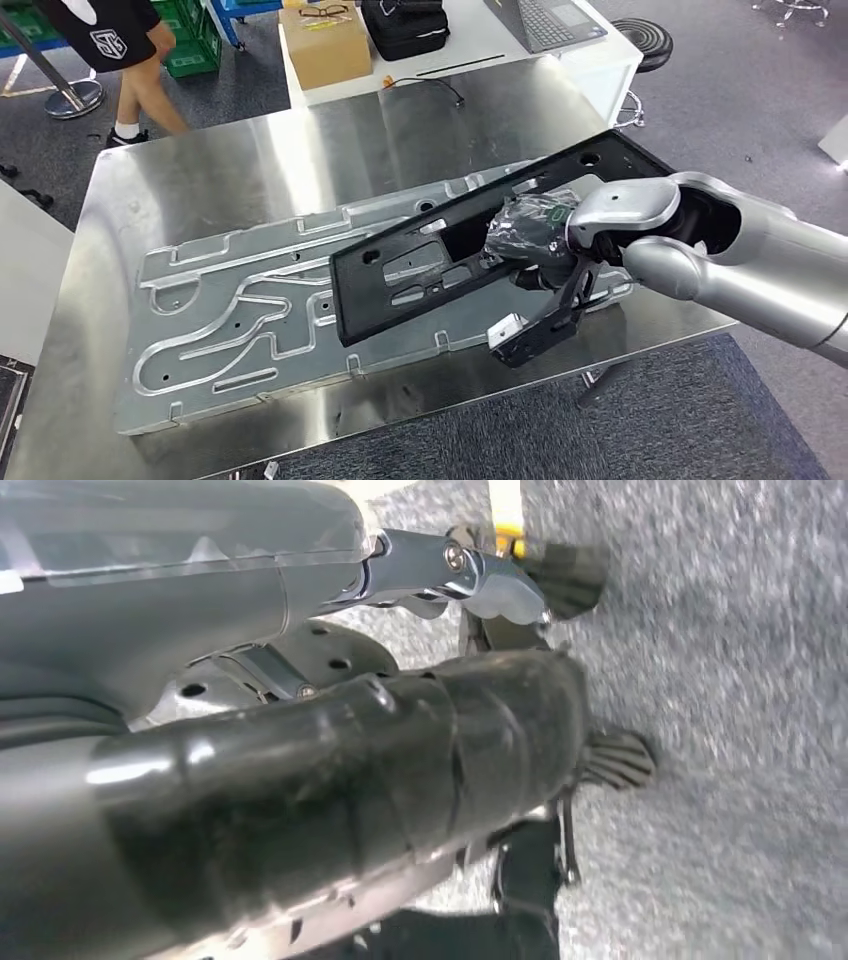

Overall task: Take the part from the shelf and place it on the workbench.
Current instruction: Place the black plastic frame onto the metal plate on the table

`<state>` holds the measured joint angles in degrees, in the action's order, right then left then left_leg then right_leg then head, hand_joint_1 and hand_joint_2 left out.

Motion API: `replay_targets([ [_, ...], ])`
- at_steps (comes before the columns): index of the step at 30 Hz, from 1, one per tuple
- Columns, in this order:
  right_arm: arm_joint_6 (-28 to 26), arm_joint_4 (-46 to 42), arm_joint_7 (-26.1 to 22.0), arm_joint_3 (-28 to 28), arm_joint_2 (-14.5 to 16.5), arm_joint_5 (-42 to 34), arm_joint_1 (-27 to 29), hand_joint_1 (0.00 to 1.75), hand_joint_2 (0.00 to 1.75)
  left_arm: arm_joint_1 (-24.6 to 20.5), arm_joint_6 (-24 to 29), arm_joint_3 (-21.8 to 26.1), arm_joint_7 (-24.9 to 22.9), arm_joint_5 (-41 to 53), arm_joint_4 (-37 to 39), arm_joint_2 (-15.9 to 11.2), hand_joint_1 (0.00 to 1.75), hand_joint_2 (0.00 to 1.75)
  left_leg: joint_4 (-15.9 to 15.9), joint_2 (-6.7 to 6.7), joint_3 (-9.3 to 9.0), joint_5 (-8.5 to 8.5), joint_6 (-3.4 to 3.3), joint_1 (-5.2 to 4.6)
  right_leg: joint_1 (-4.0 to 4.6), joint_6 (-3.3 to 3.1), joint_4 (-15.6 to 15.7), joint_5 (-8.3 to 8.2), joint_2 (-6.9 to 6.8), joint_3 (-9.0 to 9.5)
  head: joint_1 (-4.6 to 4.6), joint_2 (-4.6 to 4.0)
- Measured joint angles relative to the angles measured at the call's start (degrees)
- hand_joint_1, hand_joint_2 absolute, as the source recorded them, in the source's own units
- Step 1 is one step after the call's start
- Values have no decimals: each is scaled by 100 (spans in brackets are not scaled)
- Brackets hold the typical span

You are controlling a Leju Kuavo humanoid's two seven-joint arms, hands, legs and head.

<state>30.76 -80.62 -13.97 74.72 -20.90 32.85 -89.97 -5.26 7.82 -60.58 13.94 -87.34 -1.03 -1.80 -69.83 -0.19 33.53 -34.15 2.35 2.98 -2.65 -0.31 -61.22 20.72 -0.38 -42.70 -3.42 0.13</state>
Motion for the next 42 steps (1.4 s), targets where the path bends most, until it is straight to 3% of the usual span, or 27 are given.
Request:
replay_targets([
  [2,3,1,-8,2,1,-2,27,175,175,16,-4,1,-3,0,0,4,0,0,-255,-1,345,-293,-96,-101,105,-64,13,56,32,86,-14,0],
  [3,6,1,-10,1,1,-2,40,175,175,29,-6,1,-5,0,0,7,0,0,-159,-2,415,-246,-151,-147,158,-90,12,83,49,124,-15,0],
  [6,11,-1,-14,-2,1,-2,30,175,175,56,-19,1,-4,0,0,10,0,0,679,-9,297,506,-384,-298,257,-129,19,128,80,212,-5,0],
  [8,19,-2,-21,-3,0,-3,8,175,175,58,-36,1,2,0,-1,11,0,0,978,-17,242,734,-488,-375,252,-99,44,130,96,236,2,0],
  [12,40,-4,-32,-6,-4,-15,-10,175,175,82,-49,1,16,0,-4,27,0,0,1098,-33,169,868,-360,-401,246,-74,90,146,98,266,1,0],
  [13,49,-6,-36,-6,-6,-19,-14,175,175,84,-50,1,21,0,-4,33,0,0,1098,-33,171,875,-357,-403,240,-64,102,123,98,269,2,0],
  [20,75,-47,-42,-4,-52,-82,-51,175,175,84,-56,5,70,0,-4,59,0,0,1098,-44,175,889,-394,-405,239,-19,151,99,97,298,2,0],
  [42,-824,151,-60,-6,62,-278,569,175,175,68,27,109,222,0,-4,99,0,0,1096,-46,181,861,-439,-406,240,-4,174,108,92,306,1,0],
])
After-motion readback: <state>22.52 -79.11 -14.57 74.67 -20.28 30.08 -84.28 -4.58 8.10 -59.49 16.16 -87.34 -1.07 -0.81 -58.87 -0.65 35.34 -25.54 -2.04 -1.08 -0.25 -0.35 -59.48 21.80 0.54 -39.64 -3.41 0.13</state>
